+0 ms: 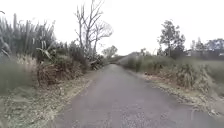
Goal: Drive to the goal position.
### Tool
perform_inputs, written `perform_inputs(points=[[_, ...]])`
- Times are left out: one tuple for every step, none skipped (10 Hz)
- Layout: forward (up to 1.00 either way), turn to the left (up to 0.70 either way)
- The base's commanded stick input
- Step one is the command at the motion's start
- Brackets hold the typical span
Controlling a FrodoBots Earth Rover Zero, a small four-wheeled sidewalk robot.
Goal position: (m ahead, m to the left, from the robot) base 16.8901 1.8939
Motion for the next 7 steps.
perform_inputs(points=[[1.0,0.0],[1.0,0.0],[1.0,0.0],[1.0,0.0],[1.0,0.0],[1.0,0.0],[1.0,0.0]])
